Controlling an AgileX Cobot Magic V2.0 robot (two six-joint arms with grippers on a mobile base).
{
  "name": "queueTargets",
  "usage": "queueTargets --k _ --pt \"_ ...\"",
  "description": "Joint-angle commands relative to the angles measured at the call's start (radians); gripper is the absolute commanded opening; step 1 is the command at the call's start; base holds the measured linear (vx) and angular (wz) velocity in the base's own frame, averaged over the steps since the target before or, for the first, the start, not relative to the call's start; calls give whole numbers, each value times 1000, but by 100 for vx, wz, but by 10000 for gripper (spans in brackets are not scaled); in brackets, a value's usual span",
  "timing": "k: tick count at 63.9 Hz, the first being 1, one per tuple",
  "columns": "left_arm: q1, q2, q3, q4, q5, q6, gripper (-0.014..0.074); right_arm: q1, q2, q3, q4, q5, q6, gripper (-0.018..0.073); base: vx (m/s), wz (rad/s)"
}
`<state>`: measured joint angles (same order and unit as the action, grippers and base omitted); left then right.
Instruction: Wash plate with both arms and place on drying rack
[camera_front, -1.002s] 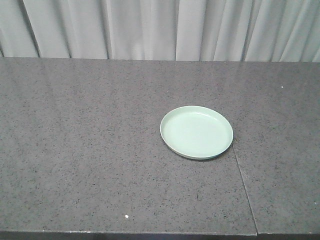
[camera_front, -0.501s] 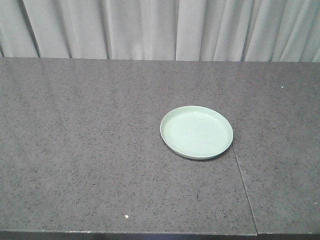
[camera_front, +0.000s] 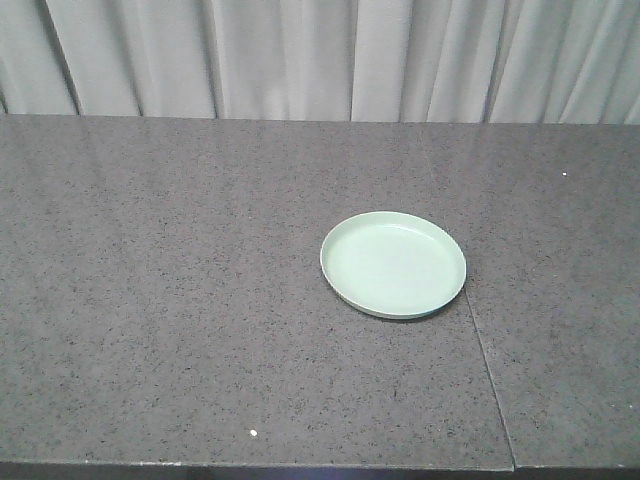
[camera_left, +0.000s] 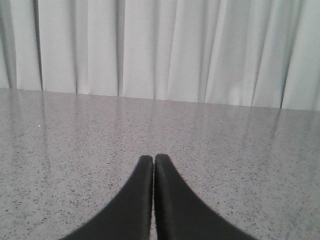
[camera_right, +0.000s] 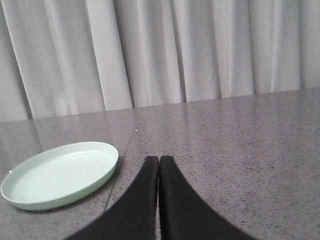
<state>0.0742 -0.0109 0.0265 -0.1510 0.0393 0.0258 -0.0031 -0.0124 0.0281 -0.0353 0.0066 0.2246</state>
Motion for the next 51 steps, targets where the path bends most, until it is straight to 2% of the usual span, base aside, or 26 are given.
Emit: queueTargets --k 1,6,13,20,29,35,42,51 --pt "-5 -16 22 -3 -74 -7 -6 -4 -10 18 85 -107 93 -10 0 0" --pt "-5 -16 22 -3 -74 -7 -6 -4 -10 18 162 -109 149 -10 0 0" --pt "-5 -16 22 -3 -74 -7 -6 -4 -10 16 249 -190 168 -8 0 0" --pt "-5 -16 22 -3 -74 -7 -6 -4 -10 -45 261 -200 171 -6 0 0" --pt "-5 -16 22 -3 -74 -7 -6 -4 55 -252 203 11 163 0 0 0" --pt "-5 -16 22 -3 -74 -7 -6 -4 149 -414 153 177 119 43 0 0" --pt "-5 -16 22 -3 -74 -7 -6 -4 259 -559 148 279 10 187 0 0" --pt "-5 -16 22 -3 -74 -7 -6 -4 382 -649 149 251 -27 501 0 0"
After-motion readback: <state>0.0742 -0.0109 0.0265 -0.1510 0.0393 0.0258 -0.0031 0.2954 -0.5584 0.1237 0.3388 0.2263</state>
